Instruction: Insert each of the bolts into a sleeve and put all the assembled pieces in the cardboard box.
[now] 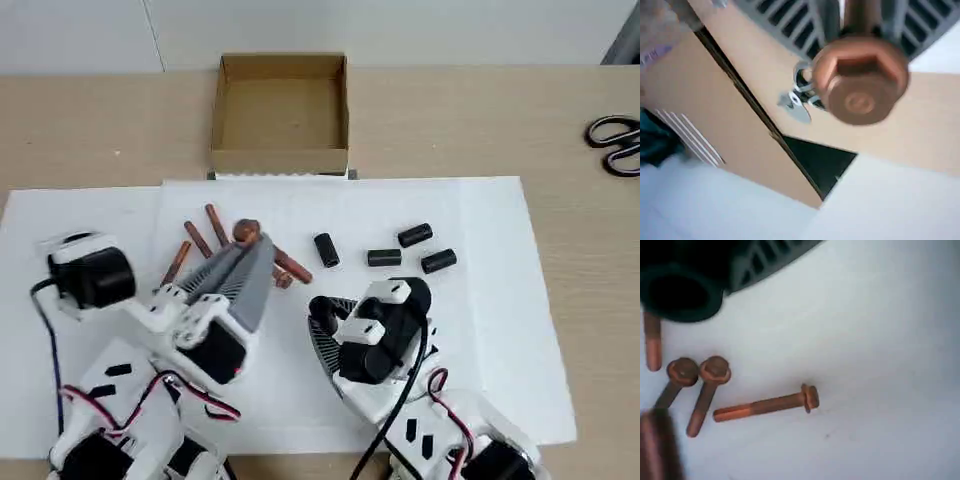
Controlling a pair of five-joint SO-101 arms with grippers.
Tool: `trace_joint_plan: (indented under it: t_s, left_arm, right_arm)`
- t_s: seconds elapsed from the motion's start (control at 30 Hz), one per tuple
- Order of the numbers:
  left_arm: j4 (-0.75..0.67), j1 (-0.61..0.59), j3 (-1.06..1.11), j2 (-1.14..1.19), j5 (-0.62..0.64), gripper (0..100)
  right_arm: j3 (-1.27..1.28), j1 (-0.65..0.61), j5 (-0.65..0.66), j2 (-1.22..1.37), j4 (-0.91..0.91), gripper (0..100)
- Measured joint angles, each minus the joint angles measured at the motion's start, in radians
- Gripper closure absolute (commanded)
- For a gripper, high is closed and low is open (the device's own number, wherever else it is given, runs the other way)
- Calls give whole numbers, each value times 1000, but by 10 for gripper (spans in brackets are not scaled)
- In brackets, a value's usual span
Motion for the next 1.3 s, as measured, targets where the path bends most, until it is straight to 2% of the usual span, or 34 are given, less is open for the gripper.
trace_joint_plan:
  t_s: [0.23, 0.77, 1.03, 1.3]
  left_arm:
    - [72, 60, 0, -3, -5, 994]
    - [133, 66, 0, -9, -41, 994]
    - [146, 190, 48, -9, -61, 994]
    - [150, 222, 72, -11, -107, 994]
  right_arm:
    - [3, -20, 0, 2, 0, 996]
    - [3, -31, 0, 2, 0, 996]
    - [6, -29, 46, 2, 2, 996]
    - [6, -31, 64, 2, 2, 996]
